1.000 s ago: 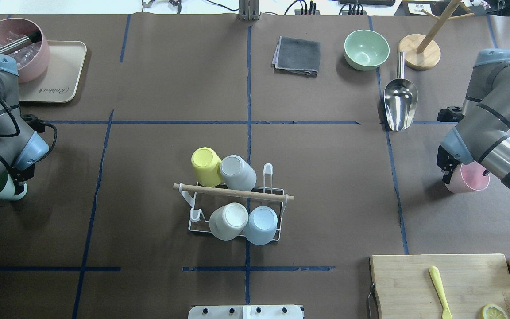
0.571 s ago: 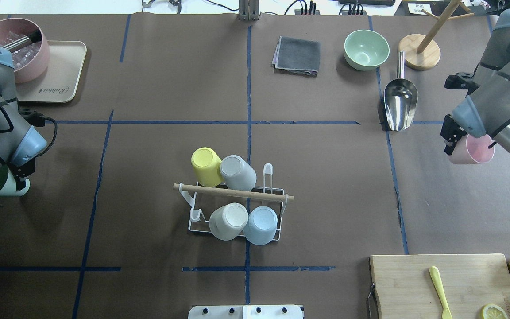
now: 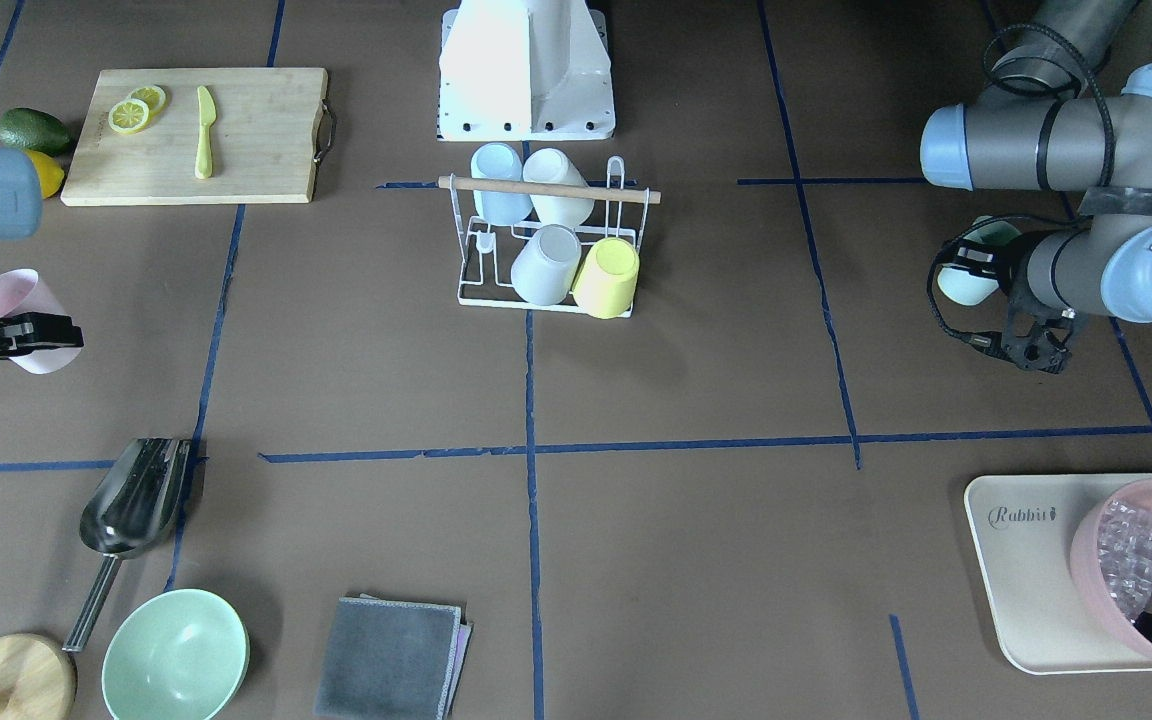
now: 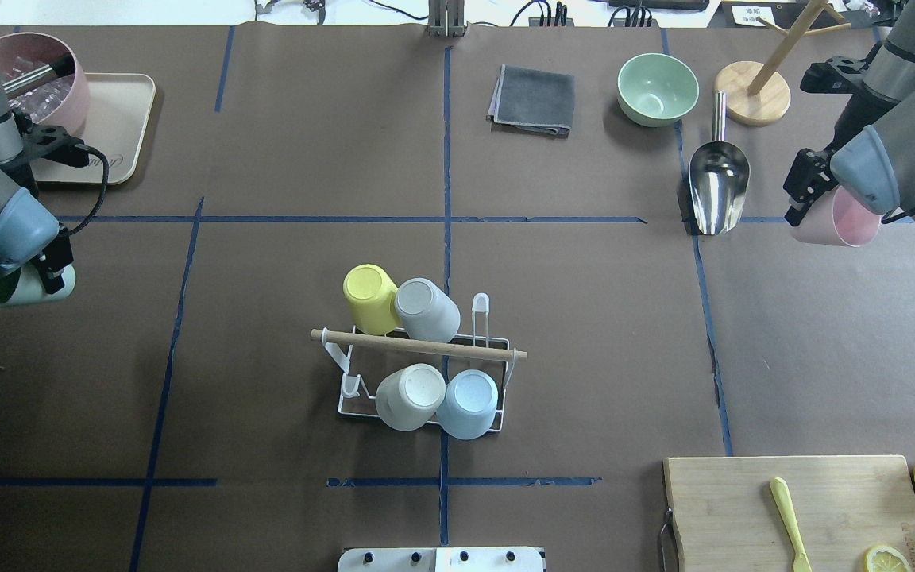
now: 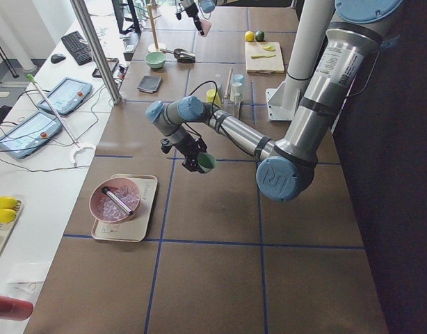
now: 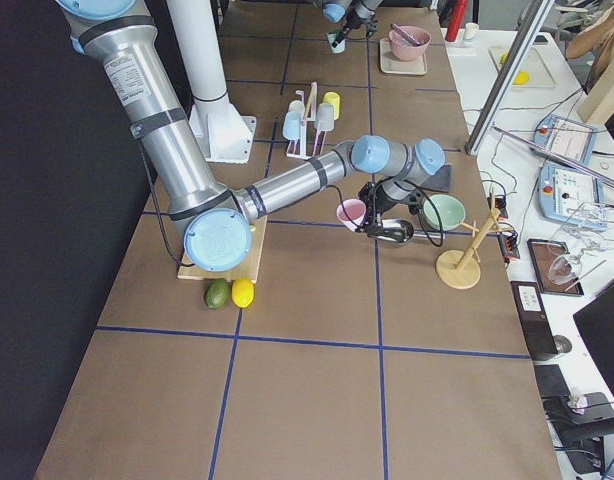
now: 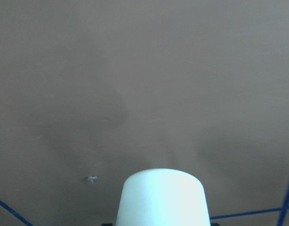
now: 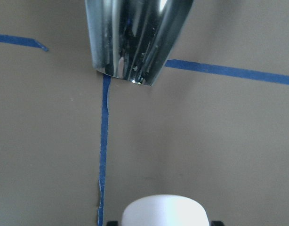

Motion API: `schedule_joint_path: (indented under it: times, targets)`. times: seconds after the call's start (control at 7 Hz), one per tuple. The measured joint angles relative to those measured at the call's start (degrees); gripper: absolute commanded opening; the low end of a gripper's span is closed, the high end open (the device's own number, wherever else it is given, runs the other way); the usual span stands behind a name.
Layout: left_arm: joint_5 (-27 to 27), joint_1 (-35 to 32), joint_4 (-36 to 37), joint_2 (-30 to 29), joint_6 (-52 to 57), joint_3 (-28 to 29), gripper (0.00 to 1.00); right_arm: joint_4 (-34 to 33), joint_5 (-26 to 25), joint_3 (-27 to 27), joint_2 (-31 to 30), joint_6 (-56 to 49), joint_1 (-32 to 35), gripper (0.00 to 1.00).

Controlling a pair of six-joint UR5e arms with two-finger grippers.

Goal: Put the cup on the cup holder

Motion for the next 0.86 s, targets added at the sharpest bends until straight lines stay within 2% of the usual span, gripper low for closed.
schedule_joint_path:
  times: [0.57, 0.86]
  targets:
    - [2.8, -0.4, -24.2, -3.8, 0.0, -4.6, 0.08, 22.7, 0.0, -2.0, 1.1, 4.0, -3.6, 0.00]
    - [3.3, -0.3, -40.9, -3.6, -1.4, -6.8, 0.08, 40.4, -0.2, -5.6, 1.3, 3.4, -4.2, 0.02]
